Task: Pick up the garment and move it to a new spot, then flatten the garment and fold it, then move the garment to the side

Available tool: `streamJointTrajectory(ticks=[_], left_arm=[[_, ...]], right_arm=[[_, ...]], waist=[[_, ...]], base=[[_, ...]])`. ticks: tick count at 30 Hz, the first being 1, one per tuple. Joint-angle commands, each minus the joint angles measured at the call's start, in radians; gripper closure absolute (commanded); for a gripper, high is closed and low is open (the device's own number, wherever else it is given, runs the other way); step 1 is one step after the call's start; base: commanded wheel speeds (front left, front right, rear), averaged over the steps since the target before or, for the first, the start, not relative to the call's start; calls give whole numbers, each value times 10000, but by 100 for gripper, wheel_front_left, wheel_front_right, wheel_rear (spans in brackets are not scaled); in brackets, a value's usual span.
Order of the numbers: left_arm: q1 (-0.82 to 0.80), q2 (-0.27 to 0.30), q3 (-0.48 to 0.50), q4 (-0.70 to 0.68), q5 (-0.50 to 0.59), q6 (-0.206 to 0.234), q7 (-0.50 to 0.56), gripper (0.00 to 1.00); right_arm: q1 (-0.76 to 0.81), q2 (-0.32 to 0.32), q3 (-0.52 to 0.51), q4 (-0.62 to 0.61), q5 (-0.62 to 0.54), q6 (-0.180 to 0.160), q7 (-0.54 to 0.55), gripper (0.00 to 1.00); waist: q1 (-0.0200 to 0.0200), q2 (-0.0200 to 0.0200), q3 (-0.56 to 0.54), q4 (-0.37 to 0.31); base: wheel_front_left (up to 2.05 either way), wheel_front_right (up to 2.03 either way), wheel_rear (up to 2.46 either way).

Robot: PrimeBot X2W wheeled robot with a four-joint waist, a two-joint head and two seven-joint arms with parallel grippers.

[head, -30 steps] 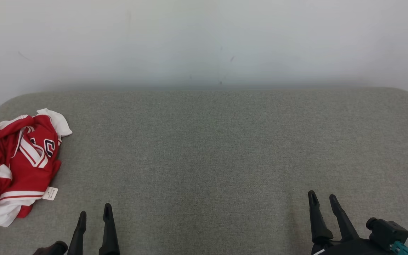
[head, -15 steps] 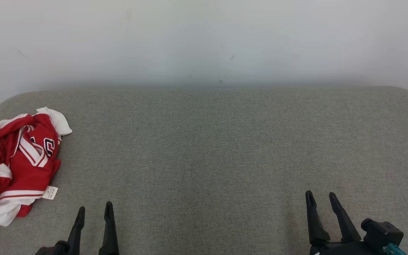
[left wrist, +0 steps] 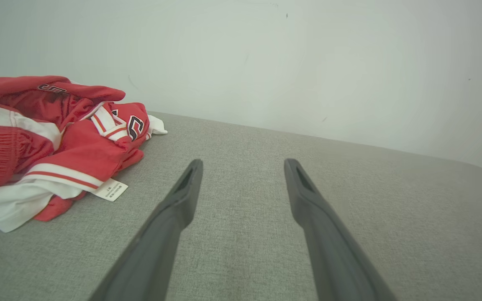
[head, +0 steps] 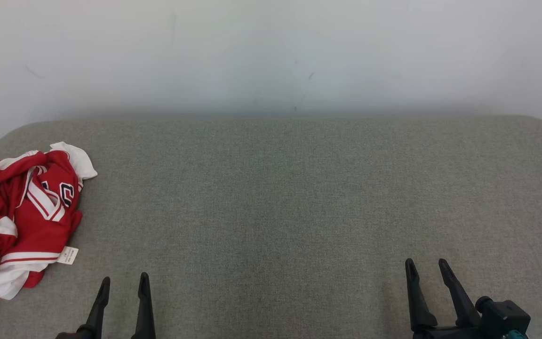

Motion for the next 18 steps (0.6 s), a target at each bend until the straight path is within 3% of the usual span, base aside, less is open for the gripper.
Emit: streamJointTrajectory(ticks=[1, 18], left_arm=[[34, -12, 44, -13, 229, -31, -67, 0], [134, -20, 49, 80, 1321, -179, -309, 0]], right_arm=[[89, -29, -36, -23, -196, -17, -97, 0], [194, -30, 24, 78, -1383, -20, -538, 0]], waist=[[0, 0, -1, -2], [0, 0, 49, -3]], base=[[0, 0, 0], [0, 0, 0]])
